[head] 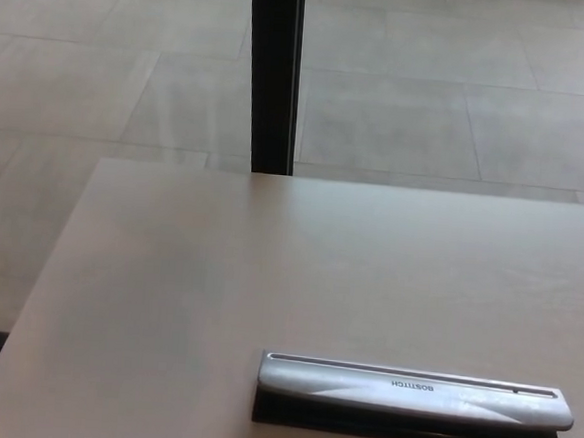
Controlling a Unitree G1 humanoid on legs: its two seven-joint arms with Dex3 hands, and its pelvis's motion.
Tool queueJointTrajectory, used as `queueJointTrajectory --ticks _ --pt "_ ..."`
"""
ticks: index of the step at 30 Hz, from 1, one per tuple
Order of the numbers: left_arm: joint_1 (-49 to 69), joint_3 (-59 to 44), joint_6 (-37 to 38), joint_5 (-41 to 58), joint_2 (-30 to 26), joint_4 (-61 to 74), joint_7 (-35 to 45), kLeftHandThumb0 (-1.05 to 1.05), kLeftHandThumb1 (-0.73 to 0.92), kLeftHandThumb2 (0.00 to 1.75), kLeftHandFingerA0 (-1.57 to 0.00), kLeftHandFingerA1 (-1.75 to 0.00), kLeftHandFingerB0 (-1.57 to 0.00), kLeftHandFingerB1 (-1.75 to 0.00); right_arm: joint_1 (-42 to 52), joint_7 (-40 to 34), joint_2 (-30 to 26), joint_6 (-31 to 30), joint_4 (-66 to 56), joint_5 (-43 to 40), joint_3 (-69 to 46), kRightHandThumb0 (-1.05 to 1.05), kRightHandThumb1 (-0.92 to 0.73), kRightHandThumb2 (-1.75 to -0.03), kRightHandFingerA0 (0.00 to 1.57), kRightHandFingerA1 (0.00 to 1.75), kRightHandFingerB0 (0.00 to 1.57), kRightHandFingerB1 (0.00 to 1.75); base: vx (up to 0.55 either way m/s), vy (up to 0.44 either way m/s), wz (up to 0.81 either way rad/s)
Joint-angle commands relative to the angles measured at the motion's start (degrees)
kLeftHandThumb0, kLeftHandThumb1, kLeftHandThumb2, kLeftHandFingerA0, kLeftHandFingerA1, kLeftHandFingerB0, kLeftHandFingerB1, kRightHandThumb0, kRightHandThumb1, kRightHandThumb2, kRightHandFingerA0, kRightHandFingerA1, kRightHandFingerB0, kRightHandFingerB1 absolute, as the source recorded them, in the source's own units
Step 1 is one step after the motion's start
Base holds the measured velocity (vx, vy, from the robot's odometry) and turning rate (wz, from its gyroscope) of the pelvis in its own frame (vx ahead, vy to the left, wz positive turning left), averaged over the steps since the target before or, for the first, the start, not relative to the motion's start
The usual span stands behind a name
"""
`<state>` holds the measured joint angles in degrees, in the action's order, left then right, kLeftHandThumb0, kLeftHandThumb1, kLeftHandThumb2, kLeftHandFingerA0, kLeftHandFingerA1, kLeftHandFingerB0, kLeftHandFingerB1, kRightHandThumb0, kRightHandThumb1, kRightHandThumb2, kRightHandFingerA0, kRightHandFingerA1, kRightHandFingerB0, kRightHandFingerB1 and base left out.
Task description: A hole pucnch is kept on the middle on the desk infront of the robot and the robot uses both its hands as fists to press on it and use it
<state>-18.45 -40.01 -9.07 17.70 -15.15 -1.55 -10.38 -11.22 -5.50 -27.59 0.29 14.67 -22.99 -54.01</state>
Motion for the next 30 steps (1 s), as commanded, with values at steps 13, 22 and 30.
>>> queueJointTrajectory --ticks 13,22,30 --pt "6.7 44.7 -9.2 2.6 14.1 25.5 10.9 -0.33 0.68 0.98 -0.94 -1.75 -0.74 -1.46 11.1 -2.2 23.6 -17.2 -43.6 -2.7 41.2 -0.18 -0.62 -1.19 1.06 1.75 0.65 1.63 0.0 0.0 0.0" --pt "5.9 51.8 -9.3 0.5 18.3 21.6 8.9 -0.35 0.72 0.99 -0.98 -1.75 -0.65 -1.69 11.7 -0.1 22.0 -19.8 -43.3 -0.3 47.6 -0.1 -0.64 -1.23 1.09 1.75 0.66 1.47 0.0 0.0 0.0" --pt "7.3 56.3 -10.9 0.7 21.8 20.0 7.2 -0.35 0.71 1.01 -0.96 -1.75 -0.63 -1.69 13.1 1.1 20.9 -17.9 -39.1 4.5 54.1 -0.07 -0.53 -1.41 1.1 1.75 0.72 1.74 0.0 0.0 0.0"
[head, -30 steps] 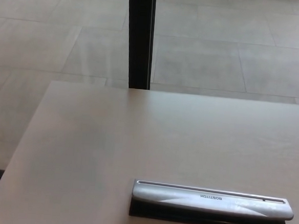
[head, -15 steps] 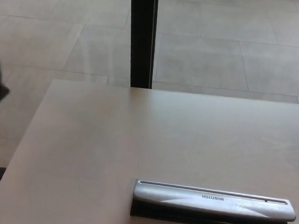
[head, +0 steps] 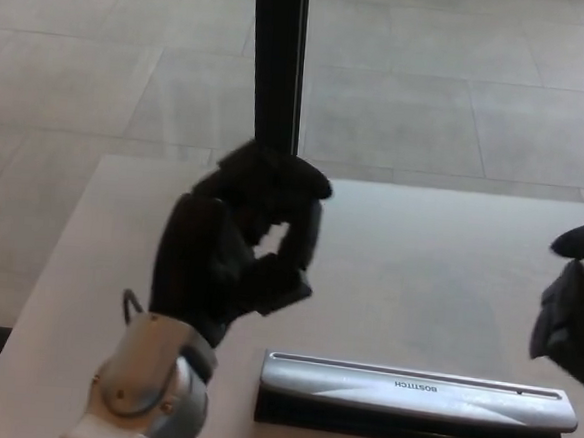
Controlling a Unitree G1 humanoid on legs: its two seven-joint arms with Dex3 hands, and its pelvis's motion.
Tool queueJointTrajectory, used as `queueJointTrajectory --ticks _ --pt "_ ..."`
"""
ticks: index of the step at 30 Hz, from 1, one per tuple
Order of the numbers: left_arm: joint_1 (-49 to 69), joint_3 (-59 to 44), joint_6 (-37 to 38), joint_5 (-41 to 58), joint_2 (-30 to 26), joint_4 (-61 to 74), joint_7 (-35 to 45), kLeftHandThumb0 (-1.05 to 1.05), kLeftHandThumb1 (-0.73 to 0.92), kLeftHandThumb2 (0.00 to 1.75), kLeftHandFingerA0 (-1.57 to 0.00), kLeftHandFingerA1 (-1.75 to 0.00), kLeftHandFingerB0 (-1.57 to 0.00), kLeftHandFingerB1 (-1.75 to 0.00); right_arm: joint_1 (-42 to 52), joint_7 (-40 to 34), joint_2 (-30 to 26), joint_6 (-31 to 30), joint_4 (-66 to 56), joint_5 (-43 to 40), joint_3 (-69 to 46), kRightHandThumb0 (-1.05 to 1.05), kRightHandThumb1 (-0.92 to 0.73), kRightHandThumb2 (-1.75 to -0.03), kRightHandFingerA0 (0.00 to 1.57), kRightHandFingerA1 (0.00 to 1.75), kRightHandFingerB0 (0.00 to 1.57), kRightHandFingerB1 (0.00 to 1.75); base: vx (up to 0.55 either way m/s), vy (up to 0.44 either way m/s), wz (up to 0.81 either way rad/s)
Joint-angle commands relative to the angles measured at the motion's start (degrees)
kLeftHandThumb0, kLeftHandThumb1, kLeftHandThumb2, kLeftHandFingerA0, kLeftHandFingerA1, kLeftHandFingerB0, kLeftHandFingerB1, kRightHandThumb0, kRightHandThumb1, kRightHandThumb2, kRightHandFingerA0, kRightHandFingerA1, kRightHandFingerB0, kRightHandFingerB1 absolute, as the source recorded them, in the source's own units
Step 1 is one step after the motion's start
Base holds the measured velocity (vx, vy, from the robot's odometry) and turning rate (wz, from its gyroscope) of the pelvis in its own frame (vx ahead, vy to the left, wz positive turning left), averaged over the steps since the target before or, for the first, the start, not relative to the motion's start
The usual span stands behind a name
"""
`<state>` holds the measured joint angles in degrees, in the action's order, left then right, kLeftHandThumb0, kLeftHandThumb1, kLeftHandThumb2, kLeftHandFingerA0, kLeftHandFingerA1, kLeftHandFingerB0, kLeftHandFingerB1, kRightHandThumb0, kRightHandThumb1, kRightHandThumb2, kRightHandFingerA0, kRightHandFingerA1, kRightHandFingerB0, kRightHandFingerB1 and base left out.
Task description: A hole pucnch is kept on the middle on the desk infront of the robot and the robot uses both its hands as fists to press on it and use it
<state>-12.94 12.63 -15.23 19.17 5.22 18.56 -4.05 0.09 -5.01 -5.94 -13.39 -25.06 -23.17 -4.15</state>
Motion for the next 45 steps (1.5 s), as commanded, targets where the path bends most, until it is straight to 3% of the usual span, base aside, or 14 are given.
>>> queueJointTrajectory --ticks 1,10,11,16,22,27,28,32,33,40,43,44,45 --pt "2.1 4.2 -5.0 -0.8 1.8 -0.5 1.0 -0.35 0.71 1.01 -0.96 -1.75 -0.63 -1.69 2.0 0.8 -0.8 -4.1 1.1 5.4 5.1 -0.07 -0.53 -1.41 1.1 1.75 0.72 1.74 0.0 0.0 0.0" --pt "4.3 7.7 -3.7 -4.5 6.6 -5.6 -1.0 -0.41 0.71 1.01 -1.01 -1.75 -0.65 -1.75 0.8 1.8 0.5 1.1 10.3 10.6 8.5 -0.11 -0.51 -1.45 1.13 1.75 0.79 1.75 0.0 0.0 0.0" --pt "4.5 7.8 -3.9 -4.7 7.1 -6.2 -1.4 -0.42 0.72 0.98 -1.0 -1.75 -0.65 -1.75 0.7 1.8 0.6 1.7 11.5 11.2 8.4 -0.06 -0.74 -1.34 1.18 1.26 1.1 1.22 0.0 0.0 0.0" --pt "6.2 8.1 -1.2 -6.2 8.9 -10.7 -3.3 -0.42 0.75 0.93 -0.96 -1.75 -0.61 -1.75 0.7 1.8 1.1 4.8 16.3 13.7 7.9 -0.06 -0.71 -1.33 1.18 1.26 1.11 1.22 0.0 0.0 0.0" --pt "8.0 7.9 6.0 -10.1 12.0 -18.1 -9.3 -0.39 0.72 1.02 -0.92 -1.75 -0.59 -1.74 1.7 0.0 2.9 9.9 21.2 16.4 6.8 -0.06 -0.72 -1.34 1.17 1.26 1.1 1.22 0.0 0.0 0.0" --pt "8.5 7.6 13.8 -12.6 14.5 -24.0 -14.1 -0.39 0.76 0.96 -0.93 -1.75 -0.59 -1.75 1.8 -3.2 5.4 20.6 28.1 20.7 6.8 -0.05 -0.74 -1.34 1.18 1.26 1.12 1.22 0.0 0.0 0.0" --pt "8.8 7.6 18.8 -14.1 15.8 -27.2 -16.5 -0.38 0.76 0.91 -0.94 -1.75 -0.59 -1.75 2.0 -5.5 6.1 24.5 30.7 22.8 7.0 -0.11 -0.54 -1.39 1.05 1.75 0.76 1.75 0.0 0.0 0.0" --pt "9.0 8.5 29.6 -19.2 17.4 -35.4 -23.4 -0.38 0.76 0.93 -0.96 -1.75 -0.62 -1.75 1.9 -14.9 6.1 34.9 39.0 32.5 8.8 -0.21 -0.54 -1.36 1.04 1.75 0.75 1.75 0.0 0.0 0.0" --pt "9.1 8.5 31.4 -19.7 17.6 -36.6 -24.3 -0.38 0.77 0.93 -0.98 -1.75 -0.62 -1.75 2.0 -15.2 6.6 38.2 41.0 32.5 8.7 -0.16 -0.54 -1.36 1.05 1.75 0.77 1.75 0.0 0.0 0.0" --pt "5.9 11.2 33.2 -30.4 15.3 -42.1 -37.8 -0.4 0.79 0.96 -0.99 -1.75 -0.65 -1.75 2.3 -25.9 3.1 42.8 48.3 44.1 13.9 -0.14 -0.51 -1.44 1.06 1.75 0.75 1.75 0.0 0.0 0.0" --pt "5.2 12.2 34.6 -32.6 14.9 -43.5 -40.4 -0.41 0.78 0.98 -0.96 -1.75 -0.64 -1.75 2.0 -33.9 -1.0 44.0 54.2 52.0 18.8 -0.12 -0.47 -1.41 1.04 1.75 0.74 1.75 0.0 0.0 0.0" --pt "5.2 12.2 35.0 -32.5 14.9 -43.7 -40.2 -0.43 0.79 0.97 -0.94 -1.75 -0.64 -1.75 1.8 -35.0 -1.6 44.4 55.6 52.7 19.4 -0.12 -0.49 -1.33 1.02 1.75 0.76 1.75 0.0 0.0 0.0" --pt "5.0 12.3 35.4 -32.9 14.7 -44.1 -40.9 -0.42 0.79 0.96 -0.93 -1.75 -0.63 -1.75 1.3 -37.5 -2.7 45.5 58.5 54.1 20.8 -0.18 -0.5 -1.26 1.32 1.5 1.09 1.37 0.0 0.0 0.0"
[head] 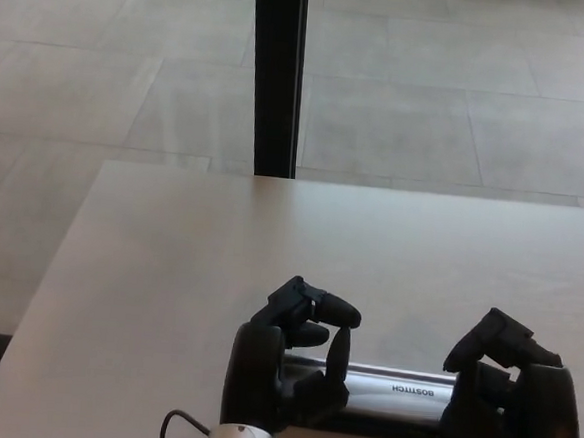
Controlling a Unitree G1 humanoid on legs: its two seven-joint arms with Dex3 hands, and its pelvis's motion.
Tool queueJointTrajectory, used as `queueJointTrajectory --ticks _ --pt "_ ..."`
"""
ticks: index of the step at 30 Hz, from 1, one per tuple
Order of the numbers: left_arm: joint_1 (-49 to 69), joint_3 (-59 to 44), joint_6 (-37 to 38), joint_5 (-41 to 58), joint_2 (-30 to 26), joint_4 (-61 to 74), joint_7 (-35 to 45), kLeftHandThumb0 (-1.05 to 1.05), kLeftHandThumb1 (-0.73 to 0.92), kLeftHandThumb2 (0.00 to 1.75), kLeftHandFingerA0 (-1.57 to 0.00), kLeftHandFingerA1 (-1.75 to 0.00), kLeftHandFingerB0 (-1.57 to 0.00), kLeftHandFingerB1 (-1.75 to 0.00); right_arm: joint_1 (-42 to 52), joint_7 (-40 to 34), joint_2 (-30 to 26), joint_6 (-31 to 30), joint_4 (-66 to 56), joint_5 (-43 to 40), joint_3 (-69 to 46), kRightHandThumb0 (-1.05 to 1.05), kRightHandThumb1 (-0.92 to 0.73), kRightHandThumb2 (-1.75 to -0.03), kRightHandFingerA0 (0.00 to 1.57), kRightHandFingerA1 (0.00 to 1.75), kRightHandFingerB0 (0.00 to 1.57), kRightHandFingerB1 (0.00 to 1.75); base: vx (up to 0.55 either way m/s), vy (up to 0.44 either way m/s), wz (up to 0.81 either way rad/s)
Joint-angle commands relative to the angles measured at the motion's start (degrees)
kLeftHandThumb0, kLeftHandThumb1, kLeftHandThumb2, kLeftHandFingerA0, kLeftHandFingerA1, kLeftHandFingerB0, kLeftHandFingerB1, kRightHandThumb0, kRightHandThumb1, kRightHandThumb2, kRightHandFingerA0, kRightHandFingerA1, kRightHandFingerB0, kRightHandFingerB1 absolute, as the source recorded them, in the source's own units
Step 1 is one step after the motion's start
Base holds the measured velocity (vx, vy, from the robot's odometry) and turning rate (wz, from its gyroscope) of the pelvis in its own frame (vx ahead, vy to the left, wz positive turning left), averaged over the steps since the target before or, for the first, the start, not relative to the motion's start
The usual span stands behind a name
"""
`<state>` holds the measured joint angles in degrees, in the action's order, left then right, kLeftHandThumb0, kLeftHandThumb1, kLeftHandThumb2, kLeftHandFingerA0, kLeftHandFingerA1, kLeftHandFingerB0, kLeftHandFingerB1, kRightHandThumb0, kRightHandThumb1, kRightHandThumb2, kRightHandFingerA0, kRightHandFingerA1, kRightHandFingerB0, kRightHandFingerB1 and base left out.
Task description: A hole pucnch is kept on the middle on the desk infront of the robot and the robot uses both its hands as fists to press on it and use it
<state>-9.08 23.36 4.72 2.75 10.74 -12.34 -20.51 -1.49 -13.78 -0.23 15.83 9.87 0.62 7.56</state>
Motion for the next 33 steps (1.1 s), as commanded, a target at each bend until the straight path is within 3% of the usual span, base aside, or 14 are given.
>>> queueJointTrajectory --ticks 1,4,7,11,12,13,14,19,22,26,27,28,30,33 --pt "0.9 1.6 15.6 -16.7 9.2 -13.5 -24.9 -0.41 0.78 0.97 -0.94 -1.75 -0.64 -1.75 2.6 -29.6 -9.2 16.4 24.8 31.2 10.0 -0.14 -0.44 -1.34 1.06 1.75 0.78 1.75 0.0 0.0 0.0" --pt "0.5 1.9 16.2 -17.3 8.9 -14.2 -25.6 -0.43 0.78 0.97 -0.95 -1.75 -0.64 -1.75 2.1 -31.4 -12.3 15.1 26.6 34.3 13.2 -0.11 -0.38 -1.43 1.03 1.75 0.77 1.72 0.0 0.0 0.0" --pt "0.3 1.9 17.4 -17.1 8.9 -14.9 -25.4 -0.41 0.77 0.99 -0.98 -1.75 -0.65 -1.75 2.0 -31.7 -14.2 13.9 27.9 35.6 15.3 -0.13 -0.4 -1.39 0.98 1.75 0.75 1.68 0.0 0.0 0.0" --pt "-0.8 2.3 18.0 -17.9 8.7 -15.9 -26.1 -0.39 0.76 0.97 -1.0 -1.75 -0.66 -1.75 0.8 -32.7 -17.7 11.0 32.0 38.7 20.1 -0.12 -0.5 -1.16 0.9 1.73 0.72 1.6 0.0 0.0 0.0" --pt "-1.1 2.4 18.1 -18.4 8.6 -16.2 -26.7 -0.4 0.76 0.98 -1.01 -1.75 -0.67 -1.75 -0.1 -34.5 -18.4 9.5 35.1 40.2 22.5 -0.14 -0.56 -1.05 0.9 1.66 0.77 1.43 0.0 0.0 0.0" --pt "-1.2 2.5 18.3 -18.4 8.6 -16.4 -26.9 -0.4 0.76 0.98 -1.01 -1.75 -0.67 -1.75 -0.3 -35.0 -18.5 9.5 35.7 40.3 23.1 -0.14 -0.56 -1.05 0.9 1.66 0.77 1.43 0.0 0.0 0.0" --pt "-1.3 2.5 18.6 -18.5 8.7 -16.7 -27.1 -0.41 0.75 0.97 -1.02 -1.75 -0.66 -1.75 -0.5 -35.7 -18.7 8.8 36.2 40.6 23.7 -0.14 -0.58 -0.96 0.92 1.61 0.81 1.24 0.0 0.0 0.0" --pt "-1.7 2.7 18.8 -19.4 8.6 -17.5 -28.7 -0.39 0.74 0.99 -1.02 -1.75 -0.67 -1.75 -0.1 -34.3 -18.5 6.8 39.9 38.7 26.0 -0.22 -0.6 -0.8 0.9 1.5 0.84 1.15 0.0 0.0 0.0" --pt "-2.3 2.6 19.0 -19.5 8.5 -18.4 -29.2 -0.4 0.74 0.99 -1.02 -1.75 -0.66 -1.72 -0.1 -34.2 -18.3 7.2 40.8 37.3 26.0 -0.16 -0.63 -0.89 0.89 1.54 0.8 1.18 0.0 0.0 0.0" --pt "-2.5 2.8 19.5 -19.8 8.4 -19.2 -29.7 -0.39 0.74 0.99 -1.03 -1.75 -0.66 -1.72 -0.4 -35.6 -17.7 7.4 42.3 36.4 26.2 -0.2 -0.63 -0.86 0.9 1.53 0.79 1.2 0.0 0.0 0.0" --pt "-2.5 2.9 19.2 -20.0 8.3 -19.2 -29.9 -0.39 0.75 0.98 -1.03 -1.75 -0.67 -1.71 -0.3 -35.7 -17.3 8.0 42.5 35.4 25.6 -0.19 -0.64 -0.86 0.89 1.61 0.74 1.34 0.0 0.0 0.0" --pt "-2.6 2.9 19.4 -20.1 8.3 -19.4 -30.3 -0.39 0.75 0.98 -1.03 -1.75 -0.67 -1.73 -0.5 -36.3 -17.2 7.5 42.7 35.5 25.8 -0.19 -0.66 -0.91 0.91 1.63 0.74 1.33 0.0 0.0 0.0" --pt "-2.6 3.0 19.8 -20.4 8.3 -19.8 -30.8 -0.4 0.75 0.97 -1.02 -1.75 -0.65 -1.73 -0.7 -38.2 -17.0 8.6 43.2 35.5 25.6 -0.14 -0.65 -0.96 0.83 1.7 0.71 1.5 0.0 0.0 0.0" --pt "-2.7 3.2 19.8 -20.8 8.2 -20.2 -31.5 -0.39 0.74 0.98 -1.01 -1.75 -0.65 -1.74 -1.0 -38.9 -16.9 11.1 42.5 34.2 24.3 -0.09 -0.51 -1.15 0.85 1.73 0.7 1.58 0.0 0.0 0.0"
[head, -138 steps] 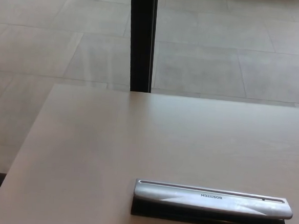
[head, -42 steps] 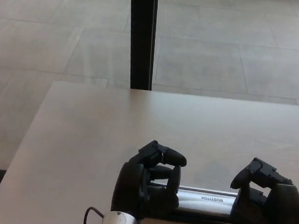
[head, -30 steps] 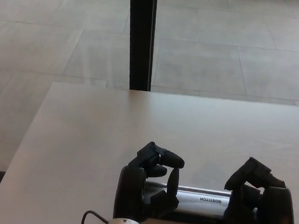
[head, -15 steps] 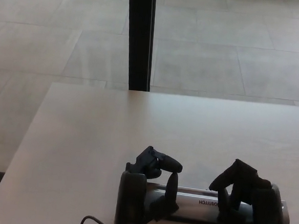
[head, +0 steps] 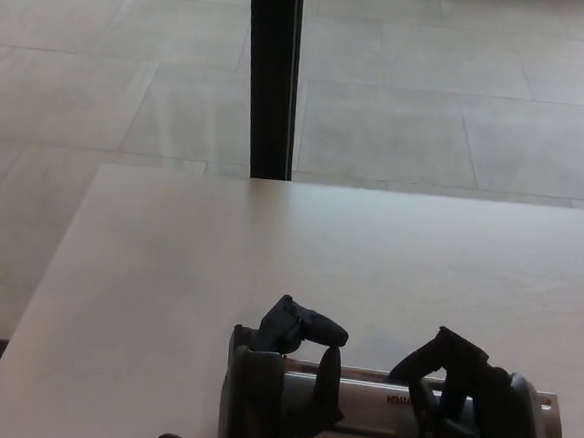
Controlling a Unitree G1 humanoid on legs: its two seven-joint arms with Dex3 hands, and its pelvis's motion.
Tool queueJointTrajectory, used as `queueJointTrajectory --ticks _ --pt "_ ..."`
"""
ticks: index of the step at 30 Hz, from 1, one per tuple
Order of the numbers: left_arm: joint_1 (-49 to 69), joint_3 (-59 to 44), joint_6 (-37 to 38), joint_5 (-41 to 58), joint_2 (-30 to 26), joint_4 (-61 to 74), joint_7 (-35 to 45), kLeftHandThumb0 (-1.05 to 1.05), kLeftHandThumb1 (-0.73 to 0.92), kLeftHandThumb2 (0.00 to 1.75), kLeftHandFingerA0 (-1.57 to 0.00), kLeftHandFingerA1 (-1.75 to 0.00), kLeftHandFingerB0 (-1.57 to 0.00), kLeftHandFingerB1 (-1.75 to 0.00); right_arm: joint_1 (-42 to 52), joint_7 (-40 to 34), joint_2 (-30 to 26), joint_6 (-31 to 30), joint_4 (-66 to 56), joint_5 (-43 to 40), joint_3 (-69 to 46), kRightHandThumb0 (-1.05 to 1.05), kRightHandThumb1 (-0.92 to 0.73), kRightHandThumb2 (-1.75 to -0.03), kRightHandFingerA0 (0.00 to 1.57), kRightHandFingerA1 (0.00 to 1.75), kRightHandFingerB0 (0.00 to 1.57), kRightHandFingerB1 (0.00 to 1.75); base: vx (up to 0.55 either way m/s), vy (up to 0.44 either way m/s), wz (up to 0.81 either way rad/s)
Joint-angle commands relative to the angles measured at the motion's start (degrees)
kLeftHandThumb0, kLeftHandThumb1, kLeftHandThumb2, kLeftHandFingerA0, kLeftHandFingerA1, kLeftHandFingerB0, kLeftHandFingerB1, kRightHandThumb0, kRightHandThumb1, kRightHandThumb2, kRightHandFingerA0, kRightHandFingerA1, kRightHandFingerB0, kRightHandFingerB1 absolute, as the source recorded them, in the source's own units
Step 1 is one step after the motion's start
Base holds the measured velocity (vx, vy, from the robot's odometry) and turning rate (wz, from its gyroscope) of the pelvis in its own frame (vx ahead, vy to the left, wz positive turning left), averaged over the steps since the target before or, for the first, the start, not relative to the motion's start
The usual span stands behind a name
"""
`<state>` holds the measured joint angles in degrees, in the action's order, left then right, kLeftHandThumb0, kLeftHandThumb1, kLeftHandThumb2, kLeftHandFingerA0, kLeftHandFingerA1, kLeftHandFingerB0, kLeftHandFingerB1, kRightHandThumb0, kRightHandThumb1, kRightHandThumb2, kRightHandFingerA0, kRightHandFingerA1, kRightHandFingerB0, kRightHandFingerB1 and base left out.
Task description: A hole pucnch is kept on the middle on the desk infront of the robot and the robot uses both its hands as fists to press on it and use it
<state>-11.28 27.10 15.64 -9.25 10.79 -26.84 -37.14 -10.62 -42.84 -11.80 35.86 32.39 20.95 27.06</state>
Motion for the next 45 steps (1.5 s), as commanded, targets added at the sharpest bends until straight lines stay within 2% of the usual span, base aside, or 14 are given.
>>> queueJointTrajectory --ticks 1,4,5,6,12,14,15,17,24,35,39,40,41,45 --pt "-0.5 -0.5 9.0 -9.0 7.9 -5.9 -15.1 -0.38 0.74 0.98 -1.0 -1.75 -0.65 -1.74 8.3 -9.3 -4.9 -8.8 18.5 12.5 3.4 -0.02 -0.43 -1.18 0.86 1.74 0.75 1.58 0.0 0.0 0.0" --pt "-0.4 -0.4 8.6 -9.4 7.7 -6.1 -15.7 -0.38 0.75 0.97 -0.99 -1.75 -0.64 -1.73 7.3 -13.0 -3.5 -5.7 18.4 11.2 1.1 -0.03 -0.45 -1.22 0.91 1.75 0.8 1.58 0.0 0.0 0.0" --pt "-0.1 -0.5 8.7 -9.3 7.5 -5.8 -15.5 -0.38 0.74 0.99 -0.99 -1.75 -0.64 -1.73 6.7 -13.9 -3.4 -4.7 18.1 11.1 0.6 -0.13 -0.52 -1.15 1.21 1.4 1.03 1.27 0.0 0.0 0.0" --pt "0.3 -0.6 8.5 -9.0 7.2 -5.2 -15.1 -0.38 0.74 0.98 -0.99 -1.75 -0.64 -1.73 6.0 -14.1 -3.2 -2.8 17.4 10.7 -0.1 -0.12 -0.63 -1.12 0.94 1.75 0.7 1.72 0.0 0.0 0.0" --pt "5.1 -5.1 8.7 9.3 9.6 2.8 2.3 -0.4 0.78 0.88 -1.0 -1.75 -0.64 -1.67 5.2 10.6 -3.9 -0.7 0.1 -9.5 -9.3 -0.17 -0.51 -1.43 1.04 1.75 0.77 1.73 0.0 0.0 0.0" --pt "5.9 -5.0 -1.8 16.4 6.0 13.5 10.7 -0.34 0.78 0.9 -0.95 -1.75 -0.56 -1.75 5.1 28.1 -8.5 -19.9 -18.4 -29.3 -12.2 -0.17 -0.51 -1.44 1.08 1.75 0.73 1.73 0.0 0.0 0.0" --pt "5.9 -4.8 -6.2 18.3 3.9 17.5 13.5 -0.37 0.77 0.93 -0.94 -1.75 -0.58 -1.75 5.3 30.9 -11.4 -28.8 -26.1 -35.2 -13.7 -0.07 -0.71 -1.33 1.22 1.27 1.14 1.23 0.0 0.0 0.0" --pt "5.4 -5.8 -11.0 21.8 1.6 22.1 16.1 -0.38 0.75 0.93 -0.96 -1.75 -0.59 -1.73 5.6 32.5 -15.6 -38.8 -35.2 -46.0 -16.1 -0.07 -0.55 -1.4 1.05 1.75 0.71 1.71 0.0 0.0 0.0" --pt "1.2 -16.0 -28.5 35.9 -13.7 37.4 23.9 -0.36 0.71 0.9 -0.95 -1.75 -0.62 -1.71 6.8 33.9 -28.4 -47.5 -45.6 -72.3 -31.7 -0.06 -0.57 -1.33 1.0 1.75 0.65 1.66 0.0 0.0 0.0" --pt "2.7 -40.6 -36.5 54.1 -33.7 33.2 27.8 -0.29 0.91 0.71 -0.86 -1.75 -0.51 -1.68 18.9 39.6 -34.2 -47.0 -35.5 -74.7 -61.7 -0.29 -0.46 -1.01 1.09 1.75 0.94 1.08 0.0 0.0 0.0" --pt "6.5 -51.6 -36.5 52.1 -39.3 23.4 26.7 -0.32 0.86 0.74 -0.93 -1.75 -0.68 -1.5 21.2 44.8 -33.3 -45.7 -20.0 -73.4 -74.0 -0.36 -0.46 -0.9 1.08 1.75 0.97 0.79 0.0 0.0 0.0" --pt "7.5 -55.2 -36.5 52.3 -40.5 19.5 26.3 -0.46 0.54 1.03 -1.26 -1.38 -0.94 -1.13 21.8 45.8 -33.8 -43.8 -14.3 -70.9 -76.4 -0.42 -0.51 -0.87 1.06 1.75 0.89 0.76 0.0 0.0 0.0" --pt "7.8 -58.8 -37.4 53.9 -41.3 16.1 24.9 -0.39 0.57 0.83 -1.08 -1.73 -0.95 -1.22 22.4 47.0 -34.1 -41.7 -9.0 -69.0 -78.3 -0.46 -0.58 -0.78 1.06 1.73 0.83 0.74 0.0 0.0 0.0" --pt "9.8 -63.6 -36.2 49.9 -42.7 10.7 20.1 -0.47 0.57 0.62 -1.03 -1.66 -0.91 -0.93 24.3 46.8 -34.4 -37.2 1.6 -64.5 -81.0 -0.64 -0.7 -0.63 1.06 1.3 0.75 0.63 0.0 0.0 0.0"
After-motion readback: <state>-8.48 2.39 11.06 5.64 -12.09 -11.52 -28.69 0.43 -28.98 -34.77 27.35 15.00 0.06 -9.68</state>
